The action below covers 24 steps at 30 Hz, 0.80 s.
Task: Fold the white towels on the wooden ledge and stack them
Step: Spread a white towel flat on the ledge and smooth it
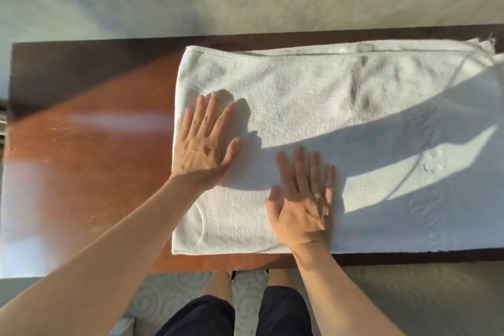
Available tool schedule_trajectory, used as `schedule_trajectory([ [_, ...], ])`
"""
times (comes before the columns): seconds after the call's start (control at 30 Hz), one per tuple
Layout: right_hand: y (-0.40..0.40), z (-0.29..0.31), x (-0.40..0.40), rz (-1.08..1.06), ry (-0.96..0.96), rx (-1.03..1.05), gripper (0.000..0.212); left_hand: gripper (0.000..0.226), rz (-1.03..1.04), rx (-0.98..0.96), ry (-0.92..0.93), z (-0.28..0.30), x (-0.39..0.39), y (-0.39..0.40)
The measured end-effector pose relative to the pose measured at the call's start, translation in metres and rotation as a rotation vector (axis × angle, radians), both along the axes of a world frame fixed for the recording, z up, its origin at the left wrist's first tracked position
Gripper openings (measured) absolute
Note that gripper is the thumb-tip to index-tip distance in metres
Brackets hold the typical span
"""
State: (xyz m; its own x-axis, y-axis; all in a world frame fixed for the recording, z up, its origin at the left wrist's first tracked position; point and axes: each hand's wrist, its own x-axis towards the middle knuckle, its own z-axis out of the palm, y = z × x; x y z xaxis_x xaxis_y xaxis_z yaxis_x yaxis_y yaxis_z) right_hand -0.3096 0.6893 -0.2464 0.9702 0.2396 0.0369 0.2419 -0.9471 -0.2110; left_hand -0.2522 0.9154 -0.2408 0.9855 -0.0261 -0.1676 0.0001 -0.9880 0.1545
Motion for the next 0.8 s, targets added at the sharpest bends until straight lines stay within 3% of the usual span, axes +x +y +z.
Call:
schedule_trajectory([
  [0.1,-0.001,0.003,0.002,-0.009,0.011,-0.021,0.068,0.067,-0.030,0.022,-0.002,-0.003,0.052,0.011],
  [0.27,0.003,0.005,0.006,-0.016,0.045,-0.057,0.069,0.069,0.088,0.036,-0.009,-0.001,0.087,0.038],
  [0.43,0.005,-0.003,0.006,-0.026,-0.056,-0.010,0.067,0.068,-0.072,-0.183,-0.009,0.009,0.025,-0.025],
  [0.57,0.008,-0.008,0.006,-0.062,-0.114,0.058,0.056,0.060,-0.282,-0.166,0.016,0.004,-0.030,-0.066],
  [0.67,0.006,-0.004,0.004,-0.043,-0.072,0.039,0.061,0.060,-0.340,-0.080,-0.006,0.000,-0.001,-0.047],
  [0.8,0.004,0.002,0.003,-0.039,0.013,-0.027,0.070,0.058,-0.273,-0.035,-0.036,-0.007,0.067,-0.026],
])
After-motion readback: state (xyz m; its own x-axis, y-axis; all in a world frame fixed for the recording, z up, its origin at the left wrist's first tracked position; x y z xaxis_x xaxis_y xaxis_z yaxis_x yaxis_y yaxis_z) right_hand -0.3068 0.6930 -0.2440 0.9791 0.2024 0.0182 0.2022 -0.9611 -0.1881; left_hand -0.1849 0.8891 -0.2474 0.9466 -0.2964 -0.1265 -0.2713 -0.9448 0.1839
